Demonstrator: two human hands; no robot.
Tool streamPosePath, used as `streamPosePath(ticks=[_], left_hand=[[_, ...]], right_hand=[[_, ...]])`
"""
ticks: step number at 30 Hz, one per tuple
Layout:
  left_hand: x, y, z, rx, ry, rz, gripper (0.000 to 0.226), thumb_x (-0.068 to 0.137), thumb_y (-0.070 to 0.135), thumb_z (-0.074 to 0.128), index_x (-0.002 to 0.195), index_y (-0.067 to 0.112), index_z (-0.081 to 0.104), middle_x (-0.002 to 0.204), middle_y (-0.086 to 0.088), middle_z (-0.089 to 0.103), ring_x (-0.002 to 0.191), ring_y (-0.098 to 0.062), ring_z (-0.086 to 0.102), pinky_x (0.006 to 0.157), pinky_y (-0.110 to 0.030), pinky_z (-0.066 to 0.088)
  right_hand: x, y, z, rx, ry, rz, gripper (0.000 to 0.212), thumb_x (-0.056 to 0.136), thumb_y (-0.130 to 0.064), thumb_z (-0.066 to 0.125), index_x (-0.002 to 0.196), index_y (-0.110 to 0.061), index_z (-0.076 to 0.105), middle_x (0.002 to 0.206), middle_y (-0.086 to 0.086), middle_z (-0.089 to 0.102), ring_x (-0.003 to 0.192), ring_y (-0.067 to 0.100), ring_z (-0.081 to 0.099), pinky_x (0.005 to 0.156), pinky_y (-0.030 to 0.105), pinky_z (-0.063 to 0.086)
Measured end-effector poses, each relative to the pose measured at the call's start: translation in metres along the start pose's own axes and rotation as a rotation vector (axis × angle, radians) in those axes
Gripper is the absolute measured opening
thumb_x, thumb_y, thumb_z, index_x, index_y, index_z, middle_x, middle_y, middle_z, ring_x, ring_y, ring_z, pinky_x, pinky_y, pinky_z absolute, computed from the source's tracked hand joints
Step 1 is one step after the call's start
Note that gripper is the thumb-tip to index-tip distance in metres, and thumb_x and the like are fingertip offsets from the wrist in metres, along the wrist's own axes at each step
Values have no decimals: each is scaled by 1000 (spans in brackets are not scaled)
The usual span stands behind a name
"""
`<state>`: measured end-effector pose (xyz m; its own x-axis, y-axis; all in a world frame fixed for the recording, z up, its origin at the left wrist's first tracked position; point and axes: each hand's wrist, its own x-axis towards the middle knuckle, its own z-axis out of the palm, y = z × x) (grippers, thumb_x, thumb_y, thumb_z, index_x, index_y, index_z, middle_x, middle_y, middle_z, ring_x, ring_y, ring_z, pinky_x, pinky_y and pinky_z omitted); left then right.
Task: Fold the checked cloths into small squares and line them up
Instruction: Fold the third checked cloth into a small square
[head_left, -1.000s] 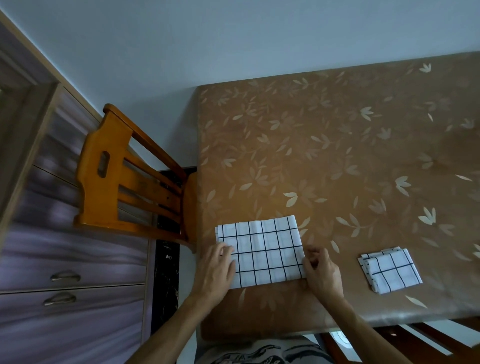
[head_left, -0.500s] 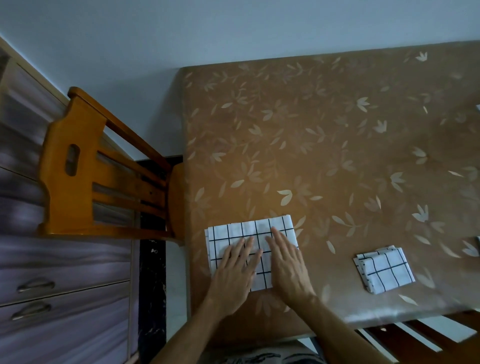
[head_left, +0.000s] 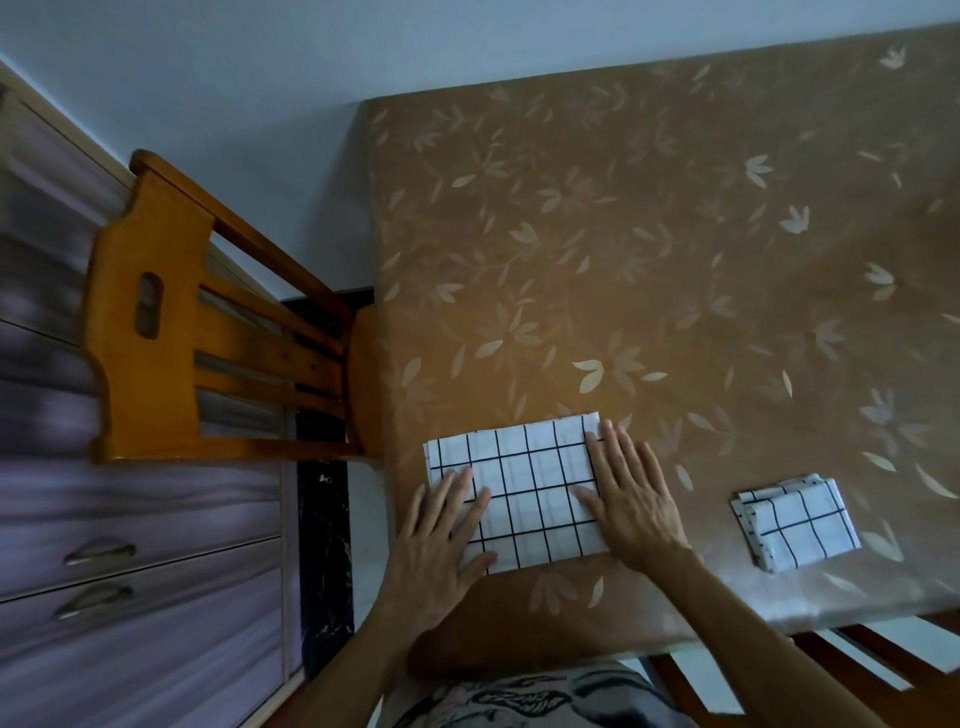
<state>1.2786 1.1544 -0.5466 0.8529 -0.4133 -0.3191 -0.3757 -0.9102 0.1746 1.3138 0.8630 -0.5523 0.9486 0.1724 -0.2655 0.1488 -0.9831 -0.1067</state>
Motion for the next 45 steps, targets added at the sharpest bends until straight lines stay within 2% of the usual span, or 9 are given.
streamPosePath(ticks=[8,11,15,22,26,31,35,39,45], left_hand=[[3,8,-14,48,-20,38,75,99,64,28,159,20,15,166,-11,4,153,-30,3,120,-51,10],[8,15,-22,90,-15,18,77,92,62,39,153,16,35,162,-17,22,150,-35,21,117,-48,11],[12,27,-29,98,20,-46,78,81,60,56,143,14,46,156,-21,33,145,-37,29,119,-51,26],[10,75,-39,68,162,59,44,72,13,77,114,15,63,121,-10,56,111,-28,55,92,-36,52],[8,113,-42,-64,120,123,33,89,25,60,121,21,53,117,-1,49,102,-17,53,82,-27,51],[5,139,-47,-178,123,66,21,97,27,54,118,24,49,115,1,50,81,-17,63,62,-27,51],[-1,131,-50,-292,238,-35,19,97,19,53,112,23,63,110,7,60,87,-16,66,65,-27,51],[-10,112,-54,-350,304,13,25,93,14,60,113,27,68,109,12,63,91,-10,64,70,-31,56],[-19,102,-60,-345,343,194,27,87,13,68,111,27,72,109,11,64,91,-6,63,67,-25,58]], right_hand=[[-10,2,-15,178,46,0,65,102,-46,24,155,-11,13,162,14,15,148,29,17,119,44,22],[-32,9,-26,339,121,92,39,100,-25,40,139,-23,38,126,5,55,111,27,55,92,39,48],[-63,11,-27,522,45,244,28,100,-36,44,125,-25,46,108,-1,64,93,22,66,69,31,51],[-73,-1,-28,847,-39,433,40,94,-26,58,131,-17,46,98,2,67,87,21,65,71,33,54],[-78,-7,-37,1114,-107,519,49,89,-29,66,133,-19,46,100,-10,54,88,7,58,63,17,43],[-89,-19,-47,1340,-129,425,58,83,-27,73,132,-24,44,96,4,72,83,15,71,77,36,60],[-92,-19,-55,1264,-140,237,49,89,-27,65,131,-40,44,87,3,73,79,13,70,74,31,58],[-87,-6,-51,836,-70,86,59,89,-14,55,139,-41,40,115,1,58,93,12,60,83,32,55],[-72,-1,-53,211,236,-86,57,74,-36,80,127,-33,59,154,18,30,139,37,32,106,54,38]])
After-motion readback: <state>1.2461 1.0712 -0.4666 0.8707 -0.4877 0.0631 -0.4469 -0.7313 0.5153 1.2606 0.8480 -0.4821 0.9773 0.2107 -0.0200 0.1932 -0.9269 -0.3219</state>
